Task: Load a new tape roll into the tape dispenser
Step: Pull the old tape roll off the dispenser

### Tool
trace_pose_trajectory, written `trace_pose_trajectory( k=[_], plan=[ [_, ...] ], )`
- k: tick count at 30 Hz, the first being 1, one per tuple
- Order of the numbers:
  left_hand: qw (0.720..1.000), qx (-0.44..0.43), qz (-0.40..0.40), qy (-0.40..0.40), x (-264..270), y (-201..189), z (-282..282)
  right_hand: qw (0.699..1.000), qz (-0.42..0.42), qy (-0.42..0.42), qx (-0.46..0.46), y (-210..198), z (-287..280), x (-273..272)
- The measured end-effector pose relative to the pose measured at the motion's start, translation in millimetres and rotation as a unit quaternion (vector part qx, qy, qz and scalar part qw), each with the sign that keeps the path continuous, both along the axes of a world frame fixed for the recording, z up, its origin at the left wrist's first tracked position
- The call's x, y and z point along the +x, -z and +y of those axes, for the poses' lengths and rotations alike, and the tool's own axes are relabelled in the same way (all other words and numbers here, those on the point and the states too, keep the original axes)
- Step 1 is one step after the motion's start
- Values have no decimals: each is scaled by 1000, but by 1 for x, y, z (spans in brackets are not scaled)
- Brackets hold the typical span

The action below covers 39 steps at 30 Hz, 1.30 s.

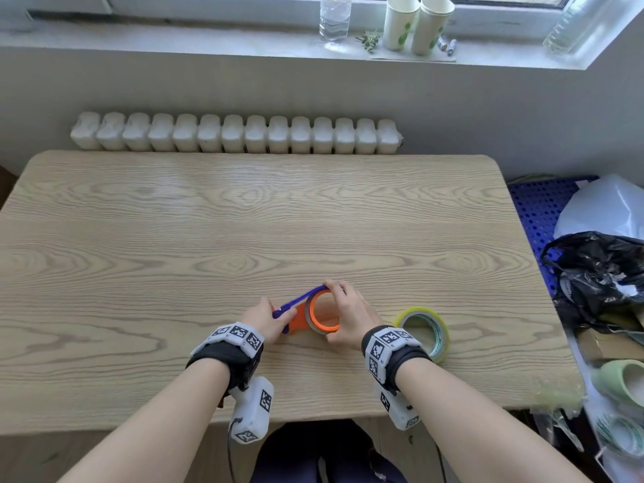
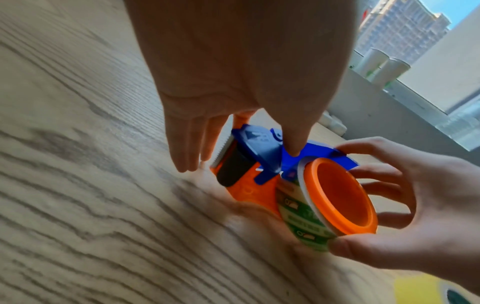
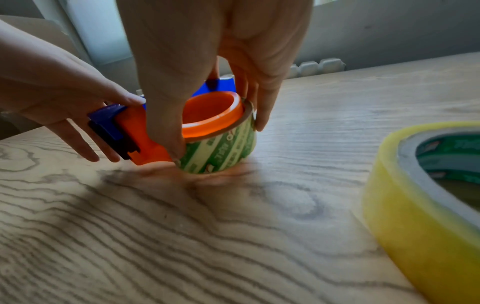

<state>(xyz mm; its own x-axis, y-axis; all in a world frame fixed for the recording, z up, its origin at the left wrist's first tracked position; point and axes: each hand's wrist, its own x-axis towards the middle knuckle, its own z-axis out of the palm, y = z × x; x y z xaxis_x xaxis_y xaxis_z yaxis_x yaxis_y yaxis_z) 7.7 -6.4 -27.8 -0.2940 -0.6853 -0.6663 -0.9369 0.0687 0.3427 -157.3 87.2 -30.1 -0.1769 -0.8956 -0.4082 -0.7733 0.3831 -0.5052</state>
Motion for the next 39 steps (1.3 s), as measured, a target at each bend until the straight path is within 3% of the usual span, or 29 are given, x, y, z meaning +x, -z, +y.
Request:
trace_pose_trajectory(
  k=[4, 14, 24, 33, 39],
  plan=[
    [995, 13, 67, -76, -3, -8, -9, 999, 2, -7, -48, -14, -12, -3],
    [985, -92, 126, -70, -22, -56, -30, 990, 3, 51, -129, -56, -35, -21],
    [980, -81, 150, -98, -30, -63, -40, 985, 25, 55, -163, -76, -37, -32],
    [955, 10, 263, -134, -39, -73, -43, 982, 20, 66, -177, -77, -35, -36],
    [956, -18, 264, -125, -34, -70, -52, 976, 10, 75, -204, -80, -39, -31]
  ],
)
